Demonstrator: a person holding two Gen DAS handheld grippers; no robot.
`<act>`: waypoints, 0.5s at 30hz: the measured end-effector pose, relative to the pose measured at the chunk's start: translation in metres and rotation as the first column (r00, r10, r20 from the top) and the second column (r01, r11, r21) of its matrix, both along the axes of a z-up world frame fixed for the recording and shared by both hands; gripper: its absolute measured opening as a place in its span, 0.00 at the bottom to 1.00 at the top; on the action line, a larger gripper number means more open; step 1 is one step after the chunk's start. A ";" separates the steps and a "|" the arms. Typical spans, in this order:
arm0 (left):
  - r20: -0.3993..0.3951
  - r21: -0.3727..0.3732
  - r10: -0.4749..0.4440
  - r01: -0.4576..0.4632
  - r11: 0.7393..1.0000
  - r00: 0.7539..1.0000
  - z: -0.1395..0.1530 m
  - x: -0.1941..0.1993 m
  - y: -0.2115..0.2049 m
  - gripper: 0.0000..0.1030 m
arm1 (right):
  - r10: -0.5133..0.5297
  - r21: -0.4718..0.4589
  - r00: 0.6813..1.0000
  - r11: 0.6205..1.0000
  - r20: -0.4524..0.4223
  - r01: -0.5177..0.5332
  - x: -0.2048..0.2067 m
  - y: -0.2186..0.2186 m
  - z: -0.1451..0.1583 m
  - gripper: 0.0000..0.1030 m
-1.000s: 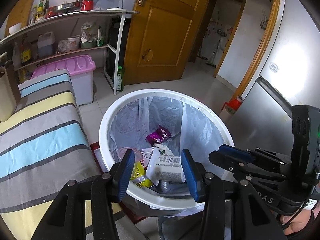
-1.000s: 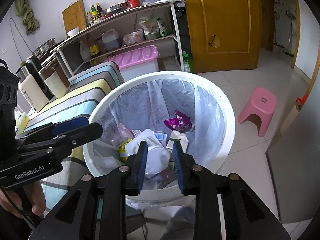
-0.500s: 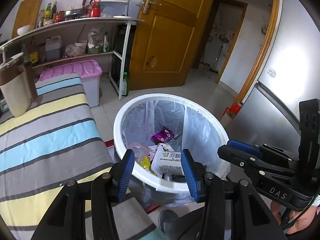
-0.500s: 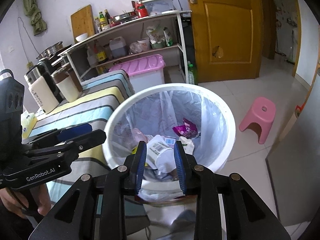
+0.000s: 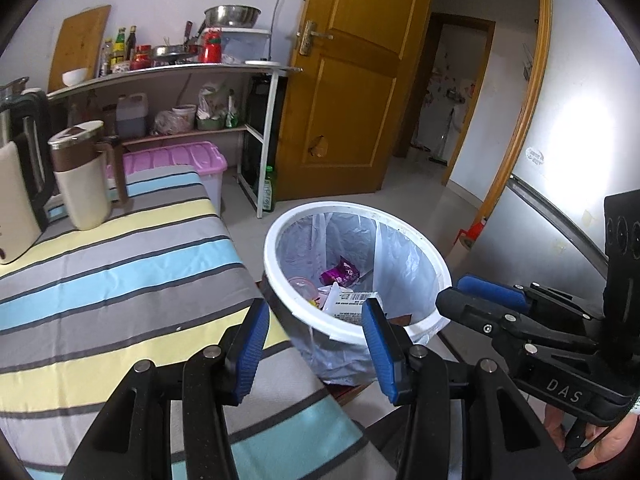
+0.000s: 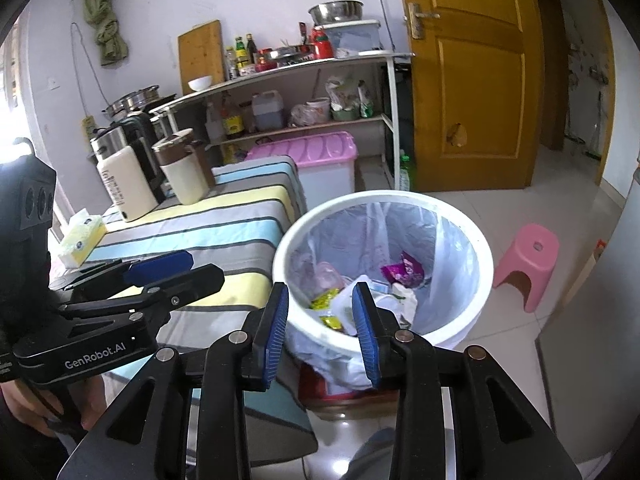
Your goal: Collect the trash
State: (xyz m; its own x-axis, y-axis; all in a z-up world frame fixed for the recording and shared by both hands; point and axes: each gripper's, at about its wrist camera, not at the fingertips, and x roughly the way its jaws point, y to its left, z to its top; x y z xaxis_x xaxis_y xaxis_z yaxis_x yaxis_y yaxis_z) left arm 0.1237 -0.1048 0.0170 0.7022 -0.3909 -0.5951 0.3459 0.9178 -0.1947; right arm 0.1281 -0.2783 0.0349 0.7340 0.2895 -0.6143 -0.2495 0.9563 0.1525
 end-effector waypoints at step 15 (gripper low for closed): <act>0.055 0.004 0.080 -0.080 0.997 0.995 0.010 -0.057 0.035 0.47 | 0.036 0.001 0.999 0.999 0.039 -0.036 -0.050 0.022 0.014 0.34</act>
